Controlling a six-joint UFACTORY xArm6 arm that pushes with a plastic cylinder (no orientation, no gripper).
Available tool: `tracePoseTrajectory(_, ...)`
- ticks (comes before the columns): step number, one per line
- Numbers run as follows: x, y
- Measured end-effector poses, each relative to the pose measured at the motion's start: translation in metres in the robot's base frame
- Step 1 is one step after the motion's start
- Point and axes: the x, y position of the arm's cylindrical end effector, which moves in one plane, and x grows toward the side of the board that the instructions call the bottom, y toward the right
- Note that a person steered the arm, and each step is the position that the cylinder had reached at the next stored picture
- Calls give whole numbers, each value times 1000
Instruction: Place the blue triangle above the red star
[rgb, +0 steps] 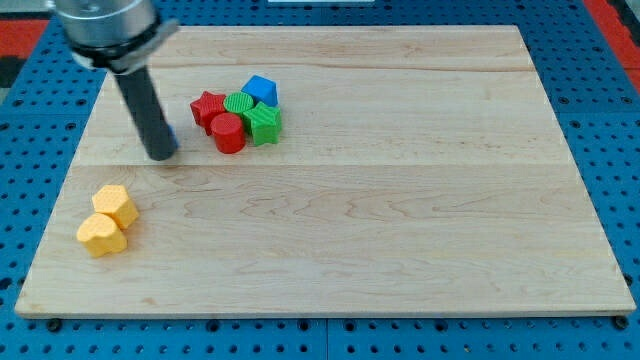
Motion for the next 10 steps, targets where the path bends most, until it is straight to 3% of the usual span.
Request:
tracePoseTrajectory(1, -1, -30)
tracePoseTrajectory(2, -28, -28)
tracePoseTrajectory(3, -29, -16)
tracePoseTrajectory(5, 6, 5)
tracePoseTrajectory(8, -54, -23)
tracePoseTrajectory(10, -50, -33)
